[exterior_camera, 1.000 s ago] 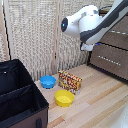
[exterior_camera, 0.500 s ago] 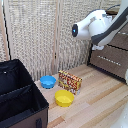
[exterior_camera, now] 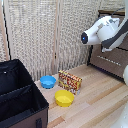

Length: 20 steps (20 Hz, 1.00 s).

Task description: Locate and clasp the grip of the topmost drawer. Steadily and circumspectly yank the drawer open. Discover and seize the nutrition bar using your clamp. Deposit the nutrition bar in the accessible drawer. Unclench the nutrition bar.

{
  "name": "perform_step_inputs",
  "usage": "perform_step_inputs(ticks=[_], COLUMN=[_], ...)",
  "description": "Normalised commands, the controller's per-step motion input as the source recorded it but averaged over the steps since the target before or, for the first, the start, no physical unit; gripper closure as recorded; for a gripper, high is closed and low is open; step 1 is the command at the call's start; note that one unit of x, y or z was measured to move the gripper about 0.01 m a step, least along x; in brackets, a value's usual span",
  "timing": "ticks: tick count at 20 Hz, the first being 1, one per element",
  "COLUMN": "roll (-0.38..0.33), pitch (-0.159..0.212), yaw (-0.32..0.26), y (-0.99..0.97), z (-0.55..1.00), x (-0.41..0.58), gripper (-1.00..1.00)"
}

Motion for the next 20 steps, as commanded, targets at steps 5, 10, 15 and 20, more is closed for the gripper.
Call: perform_step_inputs(ticks=[5,10,15,20], roll=[0.003,0.009,0.000,0.047], pitch=[0.000,0.000,0.010,0.022], yaw=[-0.002,0.000,0.013,-0.004], y=[-0.02,0.11,0.32,0.14], z=[0.00,0.01,0.12,0.12], x=[0.000,-0.069,-0.037,0.000], gripper=[1.00,1.00,1.00,1.00])
